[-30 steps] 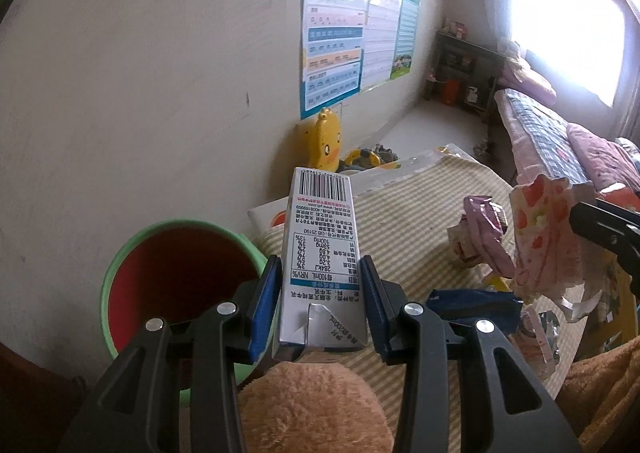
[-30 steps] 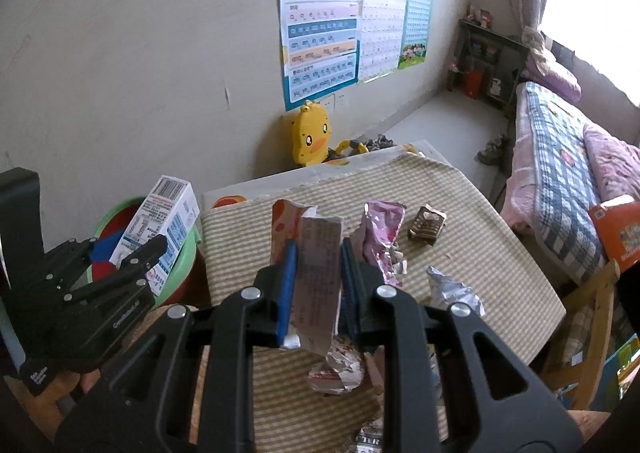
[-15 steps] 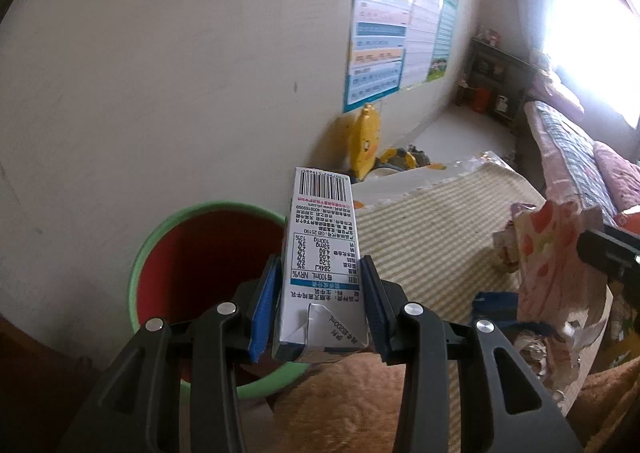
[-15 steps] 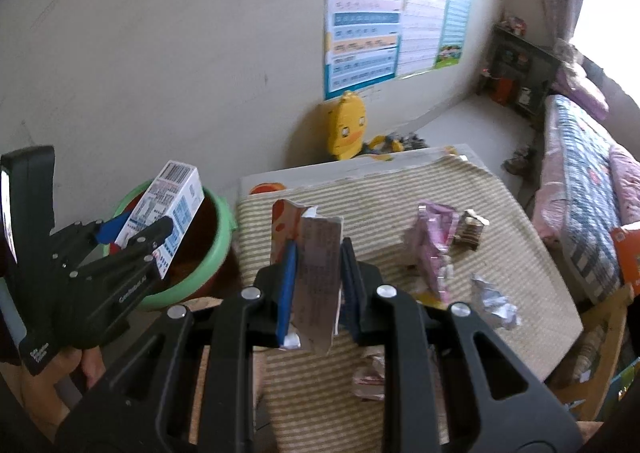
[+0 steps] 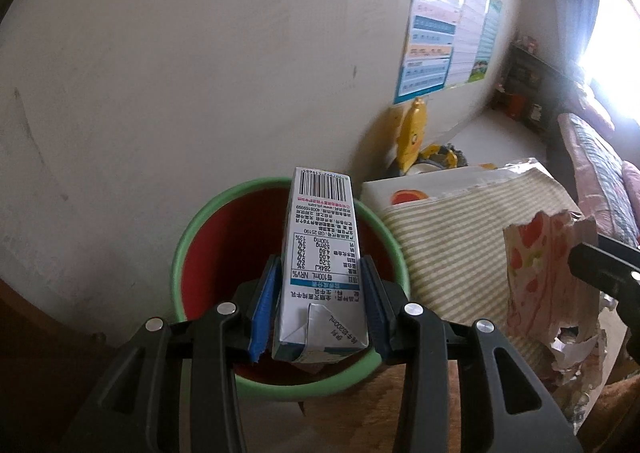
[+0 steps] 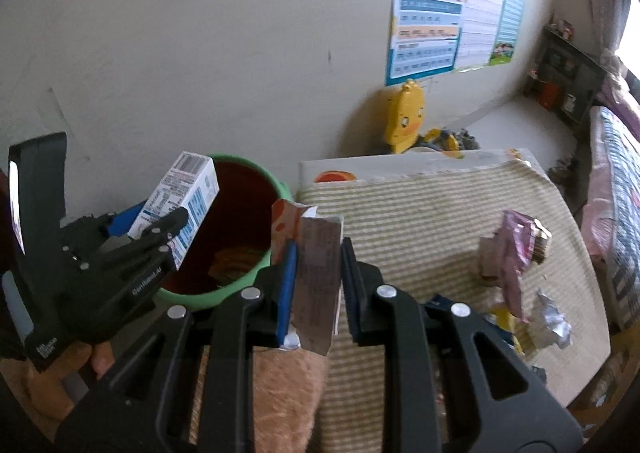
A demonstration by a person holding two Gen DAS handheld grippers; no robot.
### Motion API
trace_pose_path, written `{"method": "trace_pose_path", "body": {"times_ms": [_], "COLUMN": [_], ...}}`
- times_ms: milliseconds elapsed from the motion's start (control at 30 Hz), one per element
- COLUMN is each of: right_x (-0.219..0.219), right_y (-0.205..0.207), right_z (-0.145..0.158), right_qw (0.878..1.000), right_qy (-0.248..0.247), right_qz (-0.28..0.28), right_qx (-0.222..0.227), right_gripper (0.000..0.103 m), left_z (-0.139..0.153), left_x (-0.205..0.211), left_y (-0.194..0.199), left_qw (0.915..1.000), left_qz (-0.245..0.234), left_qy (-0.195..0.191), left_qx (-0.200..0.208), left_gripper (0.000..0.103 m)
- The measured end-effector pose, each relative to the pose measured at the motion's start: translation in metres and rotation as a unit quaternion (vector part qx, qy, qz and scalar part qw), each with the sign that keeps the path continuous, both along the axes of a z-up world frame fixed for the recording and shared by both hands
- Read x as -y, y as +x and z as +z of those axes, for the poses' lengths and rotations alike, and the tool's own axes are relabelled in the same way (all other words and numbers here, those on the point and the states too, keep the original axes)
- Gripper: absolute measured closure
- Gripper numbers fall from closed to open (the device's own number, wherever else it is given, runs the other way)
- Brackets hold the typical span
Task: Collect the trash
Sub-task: 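Carry the carton and paper wrapper over the bucket and open both grippers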
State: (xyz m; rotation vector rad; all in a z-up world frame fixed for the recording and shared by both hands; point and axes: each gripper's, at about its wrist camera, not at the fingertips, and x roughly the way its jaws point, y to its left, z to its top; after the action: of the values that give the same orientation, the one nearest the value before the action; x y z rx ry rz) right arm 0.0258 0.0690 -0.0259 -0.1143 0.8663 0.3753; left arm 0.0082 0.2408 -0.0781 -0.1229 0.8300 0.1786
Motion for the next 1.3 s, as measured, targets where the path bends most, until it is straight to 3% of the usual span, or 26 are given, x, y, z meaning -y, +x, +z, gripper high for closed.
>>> {"method": "trace_pose_path", "body": {"times_ms": [333,533,1167,1200,1300], "right_x": [-0.042,-0.054,-0.062,-0.061,-0.059], "right_y": [0.032,0.046,0.058,0.058,0.059], "right_z": [-0.012,-0.016,-0.033,-0.033,-0.033], "right_qw": [0.999,0.999,0.998,0.998,0.998], "right_qy": [0.008,0.014,0.011,0.013,0.023], "right_qz": [0.034,0.046,0.054,0.052,0.048], "right_qx": [-0.019,-0.022,-0.033,-0.031,-0.03], "right_gripper": [0.081,0.081,0.081,0.08,0.065], "left_z": [-0.018,-0.023,-0.025,-0.026,-0.026], "left_x": [-0.034,-0.039,-0.043,-0.043,-0.044], "left_y": [0.002,0.006,0.01,0.01,0.011], "left_qw": [0.9989,0.9986,0.9981,0.9979,0.9979], "left_qz": [0.038,0.047,0.056,0.058,0.059], "left_qy": [-0.018,-0.005,0.005,0.005,0.004], "left_qx": [-0.019,-0.024,-0.026,-0.027,-0.028], "left_gripper": [0.065,0.065,0.065,0.064,0.053]}}
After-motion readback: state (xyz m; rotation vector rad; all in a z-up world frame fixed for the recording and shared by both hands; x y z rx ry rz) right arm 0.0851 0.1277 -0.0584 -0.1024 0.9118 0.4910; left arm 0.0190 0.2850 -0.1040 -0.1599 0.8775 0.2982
